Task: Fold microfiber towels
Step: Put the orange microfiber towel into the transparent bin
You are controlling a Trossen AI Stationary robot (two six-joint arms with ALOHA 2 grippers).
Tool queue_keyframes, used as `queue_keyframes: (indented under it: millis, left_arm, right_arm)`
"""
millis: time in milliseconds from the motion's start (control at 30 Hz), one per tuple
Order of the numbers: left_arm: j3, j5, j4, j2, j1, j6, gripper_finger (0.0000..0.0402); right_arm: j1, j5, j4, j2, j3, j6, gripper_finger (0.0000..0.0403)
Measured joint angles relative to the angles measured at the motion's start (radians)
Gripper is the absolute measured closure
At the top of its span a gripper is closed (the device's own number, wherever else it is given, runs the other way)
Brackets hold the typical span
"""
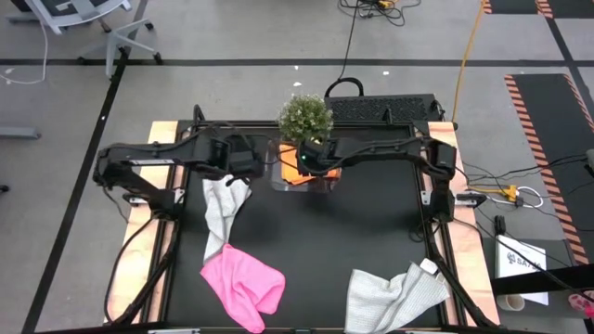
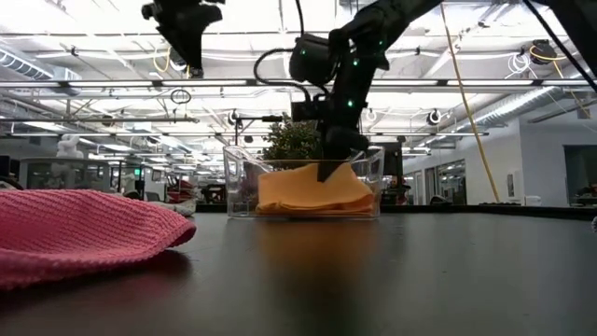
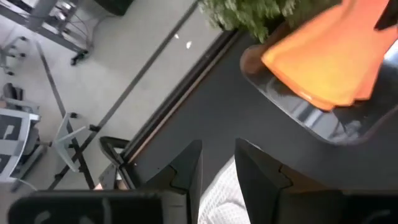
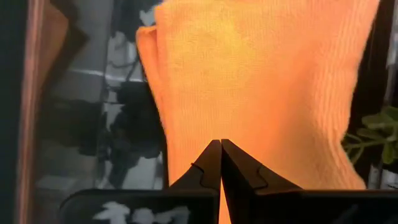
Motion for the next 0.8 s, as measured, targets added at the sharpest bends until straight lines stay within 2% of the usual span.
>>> queue_keyframes:
  millis: [367, 533, 800]
  left_arm:
    - [0.0, -0.03, -0.022, -0.04, -0.026, -0.034, 0.0305]
    - [0.0, -0.035, -0.021, -0.037, -0.026, -0.034, 0.0305]
    - [0.0, -0.035, -0.021, -0.037, -0.026, -0.034, 0.0304]
  right_arm:
    - [-0.003, -0.035, -0.011, 0.046, 0.0, 0.006, 0.0403]
    - [0.004, -0.112, -0.02, 0.046, 0.0, 0.08, 0.0403]
    - [0.104, -0.163, -0.051, 0.046, 0.0, 0.171, 0.0403]
